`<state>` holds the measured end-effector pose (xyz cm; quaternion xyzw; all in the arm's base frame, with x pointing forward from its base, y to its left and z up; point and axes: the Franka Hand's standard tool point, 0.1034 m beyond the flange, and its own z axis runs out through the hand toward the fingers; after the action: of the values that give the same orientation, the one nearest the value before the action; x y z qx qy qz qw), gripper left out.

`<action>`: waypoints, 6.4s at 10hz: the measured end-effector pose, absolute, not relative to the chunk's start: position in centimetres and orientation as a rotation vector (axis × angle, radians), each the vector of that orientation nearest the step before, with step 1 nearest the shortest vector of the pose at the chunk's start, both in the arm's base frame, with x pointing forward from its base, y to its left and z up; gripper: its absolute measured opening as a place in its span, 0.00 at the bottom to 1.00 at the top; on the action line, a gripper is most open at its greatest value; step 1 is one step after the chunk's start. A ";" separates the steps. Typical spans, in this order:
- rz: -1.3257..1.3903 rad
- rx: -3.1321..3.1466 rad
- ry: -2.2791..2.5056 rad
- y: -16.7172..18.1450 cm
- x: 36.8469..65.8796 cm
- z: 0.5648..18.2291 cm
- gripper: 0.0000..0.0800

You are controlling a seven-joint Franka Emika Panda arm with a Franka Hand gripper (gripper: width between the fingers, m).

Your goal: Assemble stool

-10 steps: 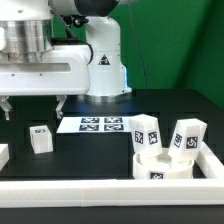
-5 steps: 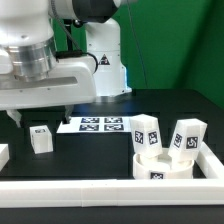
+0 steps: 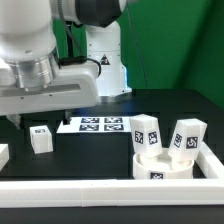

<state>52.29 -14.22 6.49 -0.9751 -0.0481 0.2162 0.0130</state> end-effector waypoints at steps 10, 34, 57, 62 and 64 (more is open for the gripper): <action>1.045 -3.006 -0.226 -15.5 49.3 3.1 0.81; 1.408 -2.886 -0.196 -15.4 47.5 0.6 0.42; -0.109 -3.225 0.059 -7.1 59.2 13.0 0.42; -0.611 -3.215 0.032 -7.6 60.0 13.0 0.42; -0.647 -3.176 0.066 -5.7 60.3 13.3 0.42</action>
Offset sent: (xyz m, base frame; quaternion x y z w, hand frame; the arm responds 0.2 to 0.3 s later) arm 0.0000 0.0000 0.0000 0.0000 0.0000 0.0000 1.0000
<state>60.29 -5.66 13.31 -0.9784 0.0202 -0.1993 -0.0502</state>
